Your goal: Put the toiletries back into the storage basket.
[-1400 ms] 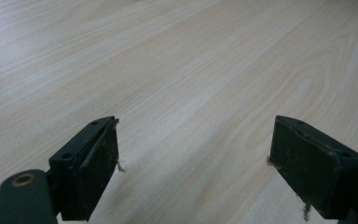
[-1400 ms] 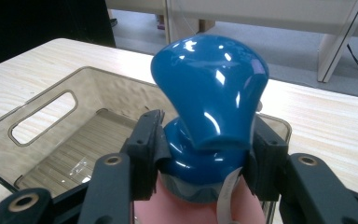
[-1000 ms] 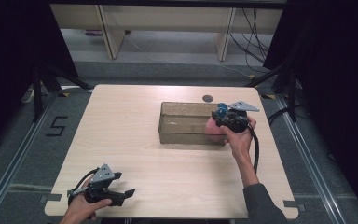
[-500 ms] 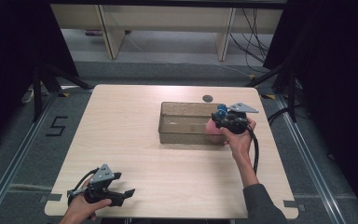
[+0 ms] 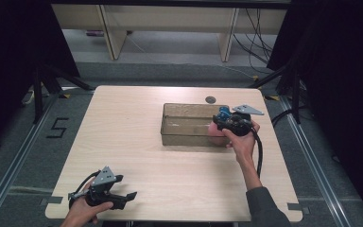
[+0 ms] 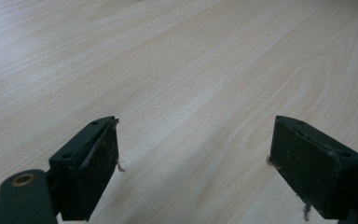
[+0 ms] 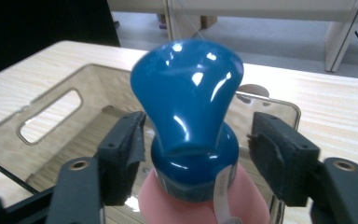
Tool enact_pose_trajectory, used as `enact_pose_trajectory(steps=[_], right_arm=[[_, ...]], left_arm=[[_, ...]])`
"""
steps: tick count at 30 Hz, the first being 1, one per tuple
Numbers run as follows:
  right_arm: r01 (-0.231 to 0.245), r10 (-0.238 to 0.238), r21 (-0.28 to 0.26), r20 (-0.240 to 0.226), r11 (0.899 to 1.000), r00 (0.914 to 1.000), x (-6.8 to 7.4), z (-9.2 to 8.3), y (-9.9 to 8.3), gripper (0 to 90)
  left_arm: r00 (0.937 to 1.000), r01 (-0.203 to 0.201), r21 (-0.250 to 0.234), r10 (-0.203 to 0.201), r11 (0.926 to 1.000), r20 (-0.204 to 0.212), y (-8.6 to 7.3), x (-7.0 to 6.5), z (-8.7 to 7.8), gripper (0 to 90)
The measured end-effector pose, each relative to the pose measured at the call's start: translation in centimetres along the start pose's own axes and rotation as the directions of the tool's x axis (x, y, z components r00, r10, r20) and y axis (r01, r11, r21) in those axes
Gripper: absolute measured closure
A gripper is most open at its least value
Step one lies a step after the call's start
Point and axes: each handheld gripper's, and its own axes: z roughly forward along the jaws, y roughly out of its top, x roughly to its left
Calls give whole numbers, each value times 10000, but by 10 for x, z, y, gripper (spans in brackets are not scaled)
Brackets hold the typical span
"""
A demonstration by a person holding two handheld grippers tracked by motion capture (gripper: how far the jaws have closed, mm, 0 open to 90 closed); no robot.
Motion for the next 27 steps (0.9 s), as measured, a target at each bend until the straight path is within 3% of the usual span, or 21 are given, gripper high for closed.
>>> enact_pose_trajectory(steps=[4, 5, 8, 10, 11, 13, 16, 17, 18, 22, 23, 24, 25, 27], right_arm=[[-399, 398, -160, -88, 9991, 9992, 1, -1, 0, 298], [-693, 693, -49, -64, 9976, 9976, 3, -2, 0, 296], [-701, 698, -128, -185, 9975, 9974, 3, -2, 0, 274], [-322, 321, -152, -81, 9994, 9995, 2, -3, 0, 273], [-501, 501, -127, 6, 9987, 9987, 5, -3, -1, 270], [-141, 141, -248, -25, 9996, 9999, 3, -3, 0, 263], [-608, 608, -91, 31, 9981, 9981, 8, -5, 0, 256], [-167, 168, -205, 36, 9997, 9999, 5, -5, 0, 253], [-388, 387, -129, -94, 9992, 9992, 6, -6, 1, 251], [-457, 455, -183, -119, 9988, 9989, 7, -7, 0, 244], [-244, 244, -87, 69, 9997, 9997, 6, -9, 1, 242], [-628, 628, -79, 7, 9980, 9980, 10, -9, 0, 239], [-701, 701, -135, -50, 9974, 9975, 10, -10, 0, 237], [-291, 292, -170, 37, 9994, 9996, 8, -12, 2, 238]], left_arm=[[10000, -47, 71, 47, 10000, 58, 0, 0, -1, 149], [10000, -31, 29, 31, 10000, -4, 0, 0, 0, 149], [10000, -38, 18, 38, 10000, 0, 0, 0, 0, 149], [10000, -78, 49, 78, 10000, -11, 0, 0, -1, 149], [10000, -47, 21, 47, 10000, -14, 0, 0, -1, 149], [10000, -65, 46, 65, 10000, -5, 0, 0, -1, 149], [10000, -25, -5, 25, 10000, -9, 0, 0, 0, 149], [10000, -52, 16, 52, 10000, -10, 0, 0, -1, 149], [10000, -57, 14, 57, 10000, -9, 0, 0, -1, 149], [10000, -3, -3, 3, 10000, -15, 0, 0, 0, 149], [10000, -20, -4, 20, 10000, -13, 0, 0, 0, 149], [10000, -17, -12, 17, 10000, -11, 0, 0, 0, 149], [10000, -59, 20, 59, 10000, -15, 0, 0, -1, 149], [10000, -50, 15, 50, 10000, -19, 0, 0, -1, 149]])
